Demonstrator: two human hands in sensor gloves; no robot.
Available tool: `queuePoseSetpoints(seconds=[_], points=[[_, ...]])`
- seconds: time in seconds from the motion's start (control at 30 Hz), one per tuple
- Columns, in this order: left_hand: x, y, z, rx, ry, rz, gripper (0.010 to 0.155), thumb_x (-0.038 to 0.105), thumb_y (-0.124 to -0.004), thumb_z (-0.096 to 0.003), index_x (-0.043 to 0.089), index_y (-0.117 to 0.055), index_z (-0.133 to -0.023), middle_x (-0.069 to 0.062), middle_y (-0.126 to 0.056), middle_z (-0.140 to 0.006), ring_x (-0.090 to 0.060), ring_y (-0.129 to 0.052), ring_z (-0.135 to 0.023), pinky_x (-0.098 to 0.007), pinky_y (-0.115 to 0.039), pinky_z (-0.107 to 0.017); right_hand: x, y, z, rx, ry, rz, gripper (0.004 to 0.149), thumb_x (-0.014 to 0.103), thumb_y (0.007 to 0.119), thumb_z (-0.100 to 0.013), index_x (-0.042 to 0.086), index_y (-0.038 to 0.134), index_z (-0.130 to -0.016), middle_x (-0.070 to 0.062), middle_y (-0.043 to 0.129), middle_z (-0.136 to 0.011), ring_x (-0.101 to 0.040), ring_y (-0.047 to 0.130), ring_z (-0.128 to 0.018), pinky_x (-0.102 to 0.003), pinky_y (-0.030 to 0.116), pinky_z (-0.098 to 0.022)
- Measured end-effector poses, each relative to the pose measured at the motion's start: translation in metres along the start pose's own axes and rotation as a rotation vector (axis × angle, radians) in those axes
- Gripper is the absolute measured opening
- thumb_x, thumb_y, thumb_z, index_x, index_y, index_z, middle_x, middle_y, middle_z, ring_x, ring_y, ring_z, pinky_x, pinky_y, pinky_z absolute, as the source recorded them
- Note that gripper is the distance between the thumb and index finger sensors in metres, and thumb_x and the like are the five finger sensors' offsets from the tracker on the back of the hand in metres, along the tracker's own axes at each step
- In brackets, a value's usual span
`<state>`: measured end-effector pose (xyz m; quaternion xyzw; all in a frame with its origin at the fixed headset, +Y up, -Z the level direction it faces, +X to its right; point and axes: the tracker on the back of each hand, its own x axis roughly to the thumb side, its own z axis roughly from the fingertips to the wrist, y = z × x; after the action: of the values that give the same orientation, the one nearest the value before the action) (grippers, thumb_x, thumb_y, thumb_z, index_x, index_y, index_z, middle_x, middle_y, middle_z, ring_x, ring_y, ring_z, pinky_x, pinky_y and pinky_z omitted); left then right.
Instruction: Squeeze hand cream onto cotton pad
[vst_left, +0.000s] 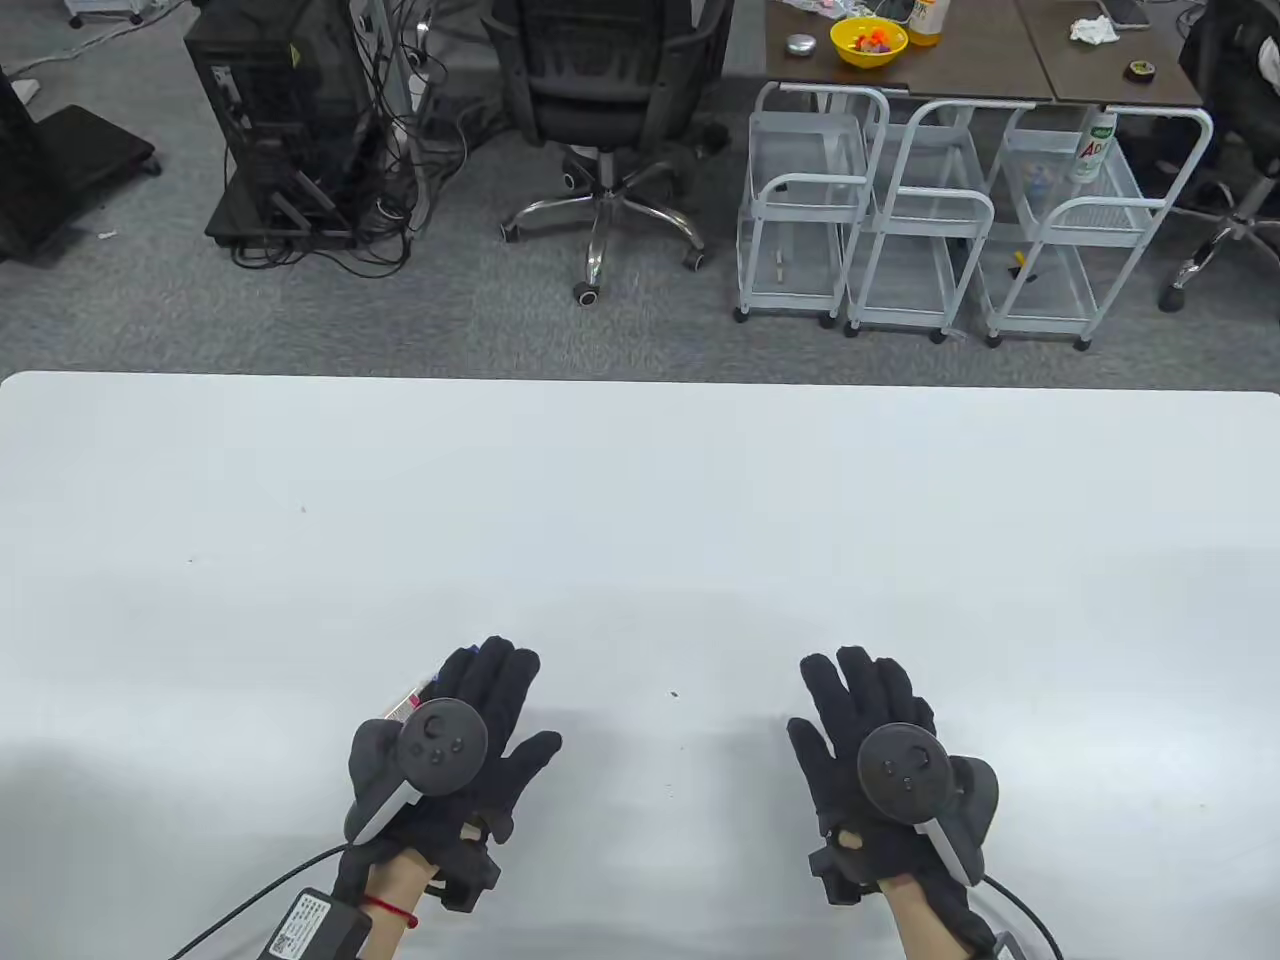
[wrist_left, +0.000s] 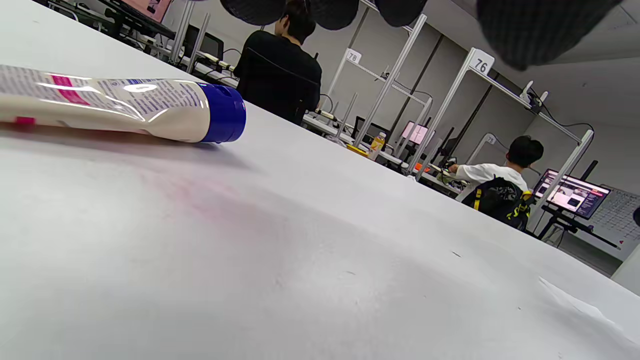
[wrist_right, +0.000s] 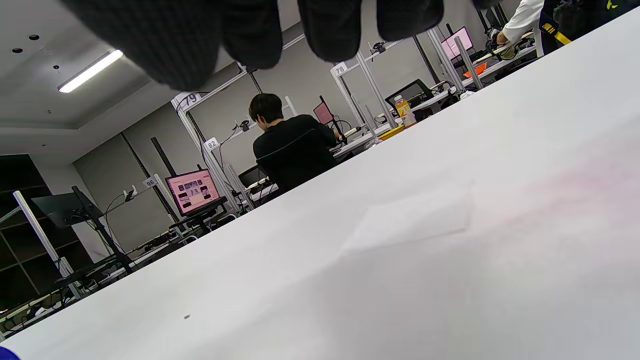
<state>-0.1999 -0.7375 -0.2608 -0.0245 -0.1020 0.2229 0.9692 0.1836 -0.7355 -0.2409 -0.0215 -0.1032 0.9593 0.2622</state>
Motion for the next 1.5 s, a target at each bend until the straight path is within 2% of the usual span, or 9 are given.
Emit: queuePoseSetpoints(seconds=[0.23, 0.37, 0.5, 0.67, 0.87, 1.13, 1.23, 1.4, 1.5], points=[[0.003, -0.003, -0.002, -0.018, 0.004, -0.048, 0.078, 0.067, -0.063, -0.0403, 0.040, -0.038, -0.109, 0.002, -0.035, -0.123, -0.040, -0.043, -0.111, -0.061, -0.041, -0.075, 0.003, 0.006, -0.004, 0.025, -0.007, 0.022, 0.064, 0.047, 0.080, -0.043, 0.034, 0.065, -0.104, -0.009, 0.056, -0.113, -0.051, 0.050, -0.108, -0.069, 0.044, -0.070], [-0.004, 0.004, -0.006, 0.019, 0.057, -0.092, 0.078, 0.066, -0.064, -0.0405, 0.038, -0.039, -0.109, -0.001, -0.033, -0.123, -0.044, -0.039, -0.110, -0.062, -0.039, -0.074, 0.002, 0.006, -0.004, 0.033, -0.002, 0.010, 0.064, 0.047, 0.080, -0.044, 0.033, 0.065, -0.104, -0.009, 0.056, -0.113, -0.051, 0.050, -0.107, -0.070, 0.044, -0.070], [-0.026, 0.017, -0.009, 0.048, 0.206, -0.150, 0.081, 0.066, -0.068, -0.0400, 0.037, -0.038, -0.109, -0.003, -0.030, -0.124, -0.046, -0.037, -0.109, -0.063, -0.037, -0.073, 0.003, 0.006, -0.004, 0.039, -0.001, 0.005, 0.064, 0.046, 0.080, -0.044, 0.033, 0.065, -0.104, -0.009, 0.056, -0.113, -0.051, 0.050, -0.107, -0.070, 0.044, -0.070], [-0.060, 0.023, -0.012, -0.053, 0.413, -0.190, 0.088, 0.066, -0.071, -0.0394, 0.033, -0.030, -0.110, -0.011, -0.026, -0.123, -0.049, -0.037, -0.109, -0.065, -0.037, -0.074, 0.005, 0.008, -0.004, 0.053, -0.009, -0.003, 0.064, 0.046, 0.081, -0.044, 0.032, 0.066, -0.105, -0.010, 0.056, -0.113, -0.052, 0.050, -0.107, -0.070, 0.044, -0.070], [-0.069, 0.008, -0.019, -0.207, 0.448, -0.205, 0.090, 0.064, -0.075, -0.0384, 0.029, -0.034, -0.110, -0.012, -0.043, -0.122, -0.046, -0.053, -0.108, -0.063, -0.045, -0.074, 0.011, 0.009, -0.001, 0.074, -0.037, -0.001, 0.065, 0.046, 0.081, -0.044, 0.032, 0.064, -0.105, -0.010, 0.055, -0.113, -0.053, 0.051, -0.106, -0.070, 0.044, -0.070], [-0.072, 0.004, -0.022, -0.194, 0.484, -0.293, 0.079, 0.048, -0.078, -0.0420, 0.025, -0.043, -0.108, -0.006, -0.059, -0.116, -0.038, -0.063, -0.104, -0.060, -0.050, -0.074, 0.015, 0.010, 0.000, 0.089, -0.061, -0.017, 0.065, 0.046, 0.081, -0.044, 0.031, 0.065, -0.105, -0.011, 0.055, -0.113, -0.053, 0.053, -0.106, -0.070, 0.045, -0.070], [-0.071, 0.003, -0.022, -0.185, 0.481, -0.325, 0.080, 0.047, -0.083, -0.0398, 0.026, -0.047, -0.108, -0.004, -0.063, -0.113, -0.035, -0.067, -0.101, -0.059, -0.053, -0.073, 0.016, 0.011, 0.000, 0.092, -0.066, -0.021, 0.065, 0.047, 0.080, -0.044, 0.030, 0.065, -0.105, -0.011, 0.055, -0.113, -0.053, 0.053, -0.106, -0.070, 0.045, -0.070], [-0.070, 0.009, -0.022, -0.151, 0.449, -0.311, 0.082, 0.052, -0.091, -0.0337, 0.027, -0.058, -0.105, 0.000, -0.077, -0.101, -0.021, -0.086, -0.085, -0.054, -0.066, -0.069, 0.018, 0.014, 0.001, 0.104, -0.075, -0.021, 0.065, 0.047, 0.080, -0.044, 0.030, 0.066, -0.105, -0.011, 0.056, -0.113, -0.053, 0.054, -0.105, -0.070, 0.046, -0.070], [-0.070, 0.008, -0.022, -0.142, 0.446, -0.283, 0.070, 0.049, -0.090, -0.0349, 0.030, -0.068, -0.098, 0.008, -0.088, -0.087, -0.013, -0.096, -0.069, -0.048, -0.077, -0.063, 0.019, 0.017, 0.002, 0.115, -0.078, -0.018, 0.065, 0.046, 0.080, -0.044, 0.030, 0.066, -0.105, -0.011, 0.056, -0.113, -0.053, 0.055, -0.105, -0.069, 0.046, -0.070]])
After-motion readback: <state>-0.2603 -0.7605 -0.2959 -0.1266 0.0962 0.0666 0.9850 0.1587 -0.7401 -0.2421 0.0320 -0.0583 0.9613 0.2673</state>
